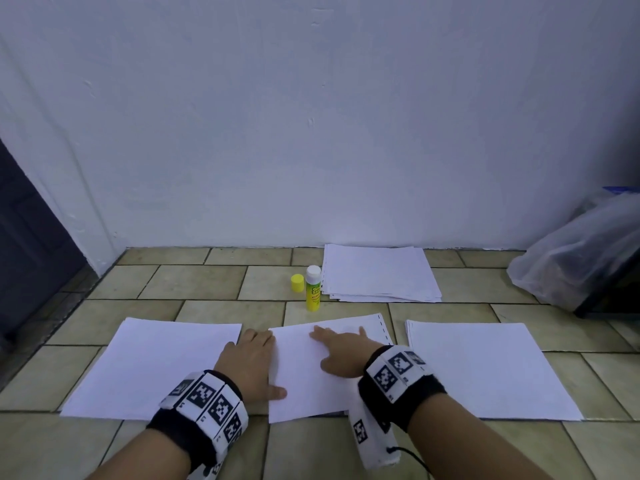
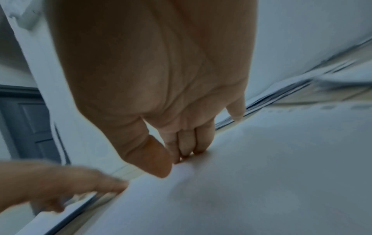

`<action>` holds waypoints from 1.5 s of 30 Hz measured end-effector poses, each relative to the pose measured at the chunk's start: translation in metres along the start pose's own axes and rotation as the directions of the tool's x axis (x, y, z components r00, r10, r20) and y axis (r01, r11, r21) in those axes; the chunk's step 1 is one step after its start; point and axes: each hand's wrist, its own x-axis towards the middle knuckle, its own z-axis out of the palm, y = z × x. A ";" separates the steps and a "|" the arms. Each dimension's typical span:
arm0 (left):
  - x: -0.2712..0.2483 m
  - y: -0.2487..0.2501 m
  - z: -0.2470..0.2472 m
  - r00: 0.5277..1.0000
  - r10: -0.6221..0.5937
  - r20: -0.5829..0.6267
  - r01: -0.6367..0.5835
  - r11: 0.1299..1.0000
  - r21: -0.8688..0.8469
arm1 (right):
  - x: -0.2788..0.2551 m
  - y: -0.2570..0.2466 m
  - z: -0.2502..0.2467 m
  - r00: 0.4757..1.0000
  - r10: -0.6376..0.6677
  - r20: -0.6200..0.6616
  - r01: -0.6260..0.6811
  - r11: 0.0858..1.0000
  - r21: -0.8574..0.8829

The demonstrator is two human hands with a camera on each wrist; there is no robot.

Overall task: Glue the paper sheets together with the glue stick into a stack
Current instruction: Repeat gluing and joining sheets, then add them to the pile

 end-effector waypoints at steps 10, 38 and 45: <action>0.006 -0.001 -0.001 1.000 -0.007 0.018 0.006 0.999 0.049 | -0.016 0.064 -0.016 0.964 0.264 -0.037 -0.260 0.963 0.076; -0.007 0.025 0.002 0.995 0.083 -0.049 -0.091 0.978 -0.189 | -0.012 -0.029 0.028 0.999 -0.022 -0.027 0.018 0.992 -0.126; -0.006 0.023 0.000 0.998 0.056 -0.025 -0.060 0.982 -0.180 | -0.009 -0.018 0.017 0.989 -0.146 -0.013 0.144 0.985 -0.093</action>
